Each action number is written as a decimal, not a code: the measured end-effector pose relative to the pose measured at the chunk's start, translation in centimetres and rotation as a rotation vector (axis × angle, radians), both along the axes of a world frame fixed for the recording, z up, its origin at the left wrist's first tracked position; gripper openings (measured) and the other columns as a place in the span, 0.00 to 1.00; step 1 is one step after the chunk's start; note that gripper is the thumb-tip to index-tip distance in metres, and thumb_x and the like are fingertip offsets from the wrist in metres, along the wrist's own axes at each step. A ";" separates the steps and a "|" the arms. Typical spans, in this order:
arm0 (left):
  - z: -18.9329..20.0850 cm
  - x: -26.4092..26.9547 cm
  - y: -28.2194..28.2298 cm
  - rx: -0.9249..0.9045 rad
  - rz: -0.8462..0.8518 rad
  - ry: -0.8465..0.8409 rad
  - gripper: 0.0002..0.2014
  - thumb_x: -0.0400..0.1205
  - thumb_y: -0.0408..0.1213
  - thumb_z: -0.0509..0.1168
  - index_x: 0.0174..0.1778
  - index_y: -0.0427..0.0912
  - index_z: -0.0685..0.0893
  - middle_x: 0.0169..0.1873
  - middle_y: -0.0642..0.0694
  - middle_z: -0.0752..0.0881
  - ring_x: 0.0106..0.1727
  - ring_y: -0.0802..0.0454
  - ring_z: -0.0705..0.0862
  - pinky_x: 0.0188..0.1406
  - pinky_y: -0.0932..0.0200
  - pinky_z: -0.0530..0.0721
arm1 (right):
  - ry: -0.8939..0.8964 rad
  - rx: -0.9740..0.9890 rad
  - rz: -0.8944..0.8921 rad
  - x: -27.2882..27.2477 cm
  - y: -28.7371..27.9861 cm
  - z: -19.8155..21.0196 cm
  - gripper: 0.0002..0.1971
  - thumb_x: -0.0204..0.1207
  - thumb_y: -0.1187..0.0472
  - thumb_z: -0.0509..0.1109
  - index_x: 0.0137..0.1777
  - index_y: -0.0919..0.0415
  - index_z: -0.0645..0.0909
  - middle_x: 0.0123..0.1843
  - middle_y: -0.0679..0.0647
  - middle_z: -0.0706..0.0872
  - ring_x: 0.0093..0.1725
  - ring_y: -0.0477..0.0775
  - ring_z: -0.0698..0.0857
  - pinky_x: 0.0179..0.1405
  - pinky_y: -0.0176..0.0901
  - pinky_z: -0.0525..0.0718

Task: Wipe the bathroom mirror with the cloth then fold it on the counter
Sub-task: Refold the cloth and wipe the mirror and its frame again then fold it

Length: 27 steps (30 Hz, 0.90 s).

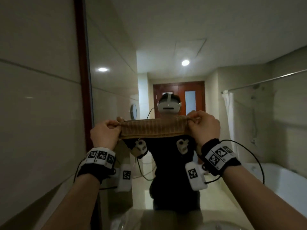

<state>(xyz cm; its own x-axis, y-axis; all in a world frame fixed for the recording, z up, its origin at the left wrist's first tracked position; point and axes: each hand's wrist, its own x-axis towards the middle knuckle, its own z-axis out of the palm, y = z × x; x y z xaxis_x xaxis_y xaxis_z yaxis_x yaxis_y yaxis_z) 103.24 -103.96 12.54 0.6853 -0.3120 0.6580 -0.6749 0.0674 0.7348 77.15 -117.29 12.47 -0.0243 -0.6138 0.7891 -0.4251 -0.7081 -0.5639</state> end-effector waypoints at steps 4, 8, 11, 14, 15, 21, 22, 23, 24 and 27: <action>0.7 -0.4 -2.7 -0.195 -0.137 0.217 0.07 0.73 0.28 0.70 0.42 0.44 0.83 0.35 0.41 0.89 0.30 0.47 0.89 0.33 0.51 0.91 | -0.124 0.023 0.002 1.8 -0.6 0.9 0.07 0.72 0.60 0.69 0.49 0.51 0.81 0.38 0.44 0.84 0.39 0.49 0.81 0.40 0.38 0.74; -0.3 -0.2 -4.7 -0.379 -0.122 0.316 0.21 0.69 0.28 0.71 0.53 0.45 0.71 0.33 0.46 0.88 0.33 0.46 0.90 0.41 0.42 0.90 | -0.387 0.033 0.082 3.3 -0.3 0.1 0.11 0.73 0.64 0.68 0.52 0.54 0.72 0.37 0.40 0.79 0.35 0.45 0.79 0.38 0.35 0.73; -0.4 -1.7 -5.0 -0.417 -0.096 0.314 0.20 0.69 0.30 0.74 0.50 0.46 0.72 0.39 0.51 0.84 0.41 0.49 0.86 0.47 0.55 0.87 | -0.439 -0.028 0.117 4.6 0.2 -0.5 0.10 0.73 0.66 0.69 0.48 0.55 0.72 0.38 0.44 0.82 0.36 0.41 0.81 0.33 0.20 0.73; -0.4 -4.4 -4.8 -0.346 -0.068 0.176 0.23 0.69 0.39 0.78 0.55 0.45 0.74 0.59 0.45 0.77 0.56 0.52 0.79 0.56 0.62 0.77 | -0.260 -0.189 0.096 6.0 0.2 -1.0 0.10 0.70 0.64 0.74 0.42 0.52 0.75 0.45 0.46 0.80 0.42 0.46 0.80 0.43 0.26 0.74; -0.6 -5.2 -4.8 -0.314 -0.045 0.120 0.29 0.68 0.44 0.80 0.60 0.44 0.73 0.65 0.44 0.72 0.62 0.52 0.74 0.64 0.58 0.74 | -0.167 -0.219 0.076 6.4 0.0 -1.2 0.09 0.70 0.61 0.75 0.41 0.52 0.76 0.46 0.47 0.78 0.46 0.47 0.79 0.47 0.33 0.76; -2.8 -6.3 -7.5 0.002 0.091 -0.126 0.65 0.68 0.74 0.63 0.83 0.36 0.34 0.83 0.36 0.33 0.83 0.41 0.32 0.82 0.37 0.38 | 0.196 -0.298 -0.200 7.7 -0.5 -1.3 0.17 0.69 0.39 0.72 0.36 0.52 0.75 0.47 0.50 0.78 0.52 0.54 0.74 0.42 0.44 0.76; -3.2 -6.1 -7.8 0.021 0.110 -0.155 0.64 0.69 0.77 0.57 0.82 0.34 0.31 0.82 0.35 0.31 0.83 0.41 0.29 0.82 0.37 0.37 | 0.211 -0.296 -0.224 7.7 -0.5 -1.2 0.18 0.69 0.37 0.71 0.36 0.52 0.75 0.47 0.49 0.78 0.52 0.53 0.74 0.40 0.43 0.76; -3.5 -5.8 -8.0 0.033 0.133 -0.179 0.64 0.69 0.79 0.53 0.81 0.34 0.29 0.81 0.34 0.30 0.82 0.41 0.28 0.82 0.37 0.37 | 0.218 -0.294 -0.240 7.7 -0.6 -1.1 0.19 0.69 0.36 0.70 0.37 0.52 0.75 0.47 0.49 0.78 0.52 0.52 0.75 0.38 0.43 0.75; -3.7 -5.7 -8.2 0.038 0.151 -0.196 0.63 0.70 0.80 0.50 0.81 0.33 0.29 0.81 0.34 0.30 0.82 0.41 0.28 0.82 0.38 0.36 | 0.219 -0.298 -0.247 7.7 -0.6 -1.1 0.19 0.69 0.36 0.70 0.39 0.52 0.75 0.47 0.49 0.77 0.51 0.52 0.75 0.38 0.43 0.75; -4.0 -5.3 -8.3 0.045 0.175 -0.223 0.62 0.71 0.79 0.47 0.81 0.32 0.31 0.81 0.33 0.31 0.82 0.41 0.29 0.82 0.40 0.35 | 0.191 -0.402 -0.287 7.7 -0.7 -1.8 0.20 0.69 0.41 0.73 0.48 0.58 0.78 0.49 0.57 0.79 0.48 0.59 0.77 0.42 0.50 0.78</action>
<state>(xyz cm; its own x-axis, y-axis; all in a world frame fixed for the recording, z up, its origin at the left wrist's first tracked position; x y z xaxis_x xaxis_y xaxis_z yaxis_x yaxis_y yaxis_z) 97.92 -112.26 8.51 0.5711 -0.2336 0.7869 -0.8188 -0.0936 0.5664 84.90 -117.96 10.69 0.0205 -0.2521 0.9675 -0.7021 -0.6926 -0.1655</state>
